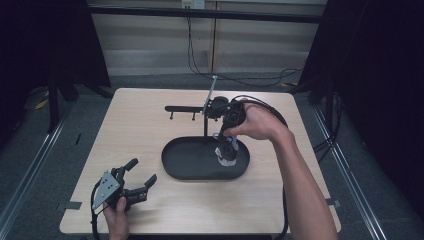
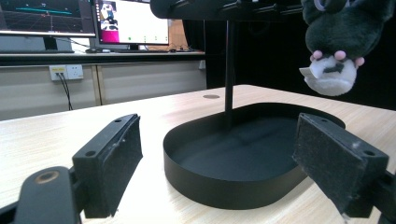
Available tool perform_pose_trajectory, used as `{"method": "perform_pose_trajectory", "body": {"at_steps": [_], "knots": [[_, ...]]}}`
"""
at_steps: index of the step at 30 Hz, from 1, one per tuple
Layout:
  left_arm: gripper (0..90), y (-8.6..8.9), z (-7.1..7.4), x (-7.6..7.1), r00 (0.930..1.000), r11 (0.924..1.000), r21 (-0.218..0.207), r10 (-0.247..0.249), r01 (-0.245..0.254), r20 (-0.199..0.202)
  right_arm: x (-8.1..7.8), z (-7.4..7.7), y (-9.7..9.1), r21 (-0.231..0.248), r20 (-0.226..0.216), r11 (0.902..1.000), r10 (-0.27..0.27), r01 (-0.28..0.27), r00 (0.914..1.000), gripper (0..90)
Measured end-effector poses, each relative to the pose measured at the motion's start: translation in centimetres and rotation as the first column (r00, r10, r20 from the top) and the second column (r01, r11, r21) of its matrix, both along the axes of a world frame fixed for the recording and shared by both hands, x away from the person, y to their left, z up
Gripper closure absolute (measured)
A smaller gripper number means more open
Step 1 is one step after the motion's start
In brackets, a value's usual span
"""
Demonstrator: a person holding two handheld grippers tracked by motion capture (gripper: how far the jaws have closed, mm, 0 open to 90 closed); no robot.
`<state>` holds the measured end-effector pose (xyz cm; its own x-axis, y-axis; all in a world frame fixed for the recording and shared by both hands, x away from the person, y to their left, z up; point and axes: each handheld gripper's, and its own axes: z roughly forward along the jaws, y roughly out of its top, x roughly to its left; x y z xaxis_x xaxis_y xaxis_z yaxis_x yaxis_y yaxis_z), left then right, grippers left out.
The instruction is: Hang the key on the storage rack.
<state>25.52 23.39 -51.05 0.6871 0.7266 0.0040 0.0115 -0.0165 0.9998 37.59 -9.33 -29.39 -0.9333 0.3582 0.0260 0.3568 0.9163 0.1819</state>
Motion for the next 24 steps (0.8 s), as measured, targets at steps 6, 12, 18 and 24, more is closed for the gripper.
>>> {"method": "perform_pose_trajectory", "body": {"at_steps": [6, 12, 18, 24], "knots": [[15.3, 0.0, 0.0, 0.0, 1.0, 1.0, 0.0, 0.0, 0.0, 0.0, 0.8, 0.4, -0.3, -0.001, 0.006, 0.9998, -0.02, 0.02, 0.9998, 87.3], [15.3, 0.0, 0.0, 0.0, 1.0, 1.0, -0.006, 0.0, 0.0, -0.004, 1.7, 0.1, -0.2, -0.019, 0.004, 0.9993, -0.031, 0.031, 0.9995, 87.4], [15.3, -0.1, 0.0, -0.1, 1.0, 1.0, -0.009, 0.003, -0.003, -0.009, 3.1, -0.5, -0.2, -0.048, -0.008, 0.9976, -0.05, 0.049, 0.9987, 87.3], [15.3, -0.1, 0.0, 0.0, 1.0, 0.9998, -0.017, 0.003, -0.003, -0.004, 3.7, -0.2, 0.1, -0.034, 0.001, 0.9983, -0.047, 0.047, 0.9989, 87.3]]}}
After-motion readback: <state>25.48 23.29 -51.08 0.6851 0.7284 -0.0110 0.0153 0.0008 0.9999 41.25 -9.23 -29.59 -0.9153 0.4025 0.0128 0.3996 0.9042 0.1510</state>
